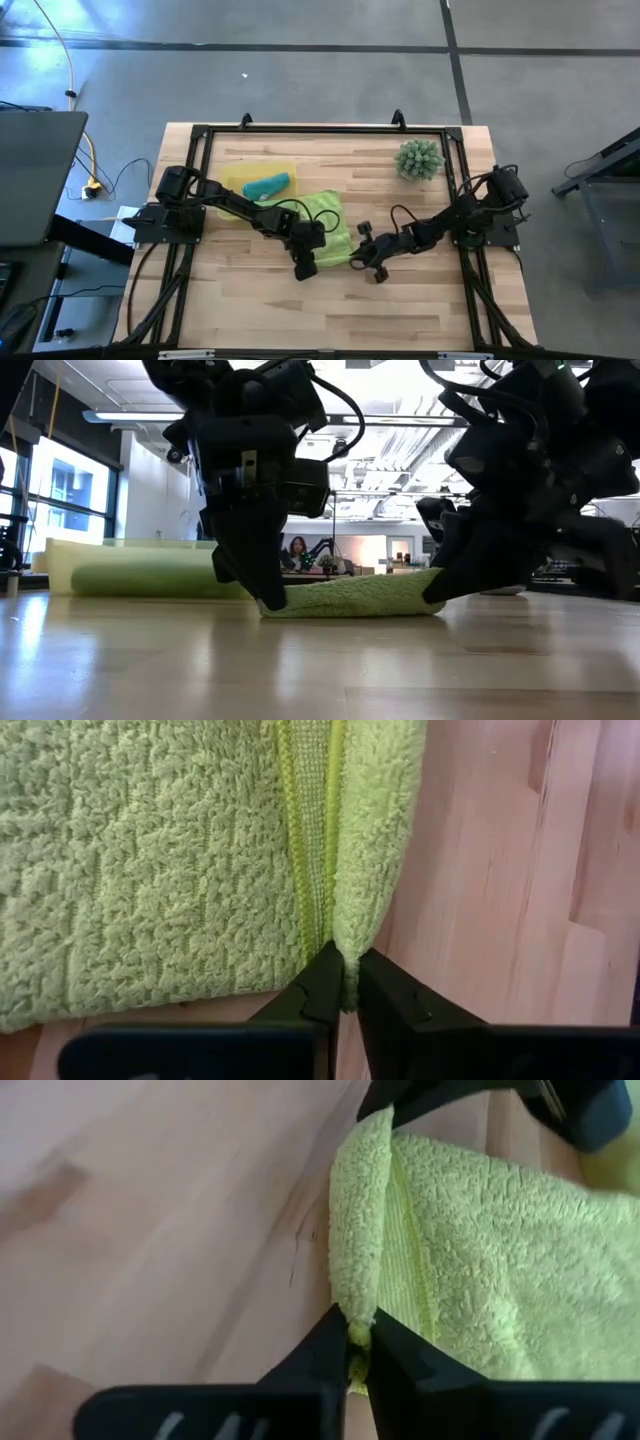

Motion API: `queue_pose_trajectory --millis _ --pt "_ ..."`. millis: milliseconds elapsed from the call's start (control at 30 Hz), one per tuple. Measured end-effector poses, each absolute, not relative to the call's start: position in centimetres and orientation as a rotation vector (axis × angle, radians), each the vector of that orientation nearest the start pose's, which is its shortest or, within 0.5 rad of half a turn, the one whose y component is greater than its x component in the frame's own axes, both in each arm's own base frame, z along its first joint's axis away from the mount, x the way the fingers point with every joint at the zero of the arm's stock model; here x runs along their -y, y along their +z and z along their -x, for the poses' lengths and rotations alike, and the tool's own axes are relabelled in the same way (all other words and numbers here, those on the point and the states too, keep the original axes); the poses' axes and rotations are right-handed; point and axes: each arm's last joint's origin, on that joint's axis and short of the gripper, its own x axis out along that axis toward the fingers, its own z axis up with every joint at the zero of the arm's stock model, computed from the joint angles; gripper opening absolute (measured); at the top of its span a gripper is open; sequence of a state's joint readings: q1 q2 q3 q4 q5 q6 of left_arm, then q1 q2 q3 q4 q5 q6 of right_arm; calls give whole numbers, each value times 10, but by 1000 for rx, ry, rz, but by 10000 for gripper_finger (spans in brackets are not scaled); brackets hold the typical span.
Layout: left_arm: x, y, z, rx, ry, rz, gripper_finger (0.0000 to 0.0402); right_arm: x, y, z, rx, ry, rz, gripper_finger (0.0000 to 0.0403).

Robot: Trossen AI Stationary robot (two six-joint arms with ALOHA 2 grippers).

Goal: Roll microfiber towels into tight, uniform cylinder then place into a basket
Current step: Roll the light green microfiber towel

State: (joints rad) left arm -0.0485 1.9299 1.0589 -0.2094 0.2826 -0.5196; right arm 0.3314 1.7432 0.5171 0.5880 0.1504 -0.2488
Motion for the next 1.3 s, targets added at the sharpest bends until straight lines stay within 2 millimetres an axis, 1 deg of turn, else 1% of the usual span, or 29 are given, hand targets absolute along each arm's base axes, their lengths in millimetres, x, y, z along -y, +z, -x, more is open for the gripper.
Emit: queue_pose_trajectory --millis 100,300,433,533,633,733,867,967,1067,1133,1300 --pt "27 124 -358 -1123 -17 550 30 -84 96 -270 -612 248 252 8" --pt "28 144 -354 -1079 -8 459 60 -64 98 -276 -650 279 -189 4" --pt "32 148 -348 -1110 -11 393 84 -49 99 -279 -685 233 -455 2" --pt "34 149 -343 -1143 4 347 102 -41 97 -279 -720 167 -573 2" --pt "38 149 -342 -1150 -7 323 117 -34 95 -278 -751 113 -632 1" --pt "45 151 -345 -1105 -51 263 126 -32 94 -278 -764 90 -637 1" --pt "57 155 -352 -993 -77 101 130 -31 93 -277 -756 44 -622 1" --pt "63 158 -355 -922 -28 -43 131 -30 92 -277 -757 27 -617 1" --pt "61 160 -357 -885 102 -123 131 -30 92 -277 -760 25 -617 1" --pt "56 160 -357 -881 174 -136 131 -30 92 -277 -761 24 -616 1" --pt "47 148 -360 -915 182 -73 131 -30 92 -276 -762 23 -617 1"
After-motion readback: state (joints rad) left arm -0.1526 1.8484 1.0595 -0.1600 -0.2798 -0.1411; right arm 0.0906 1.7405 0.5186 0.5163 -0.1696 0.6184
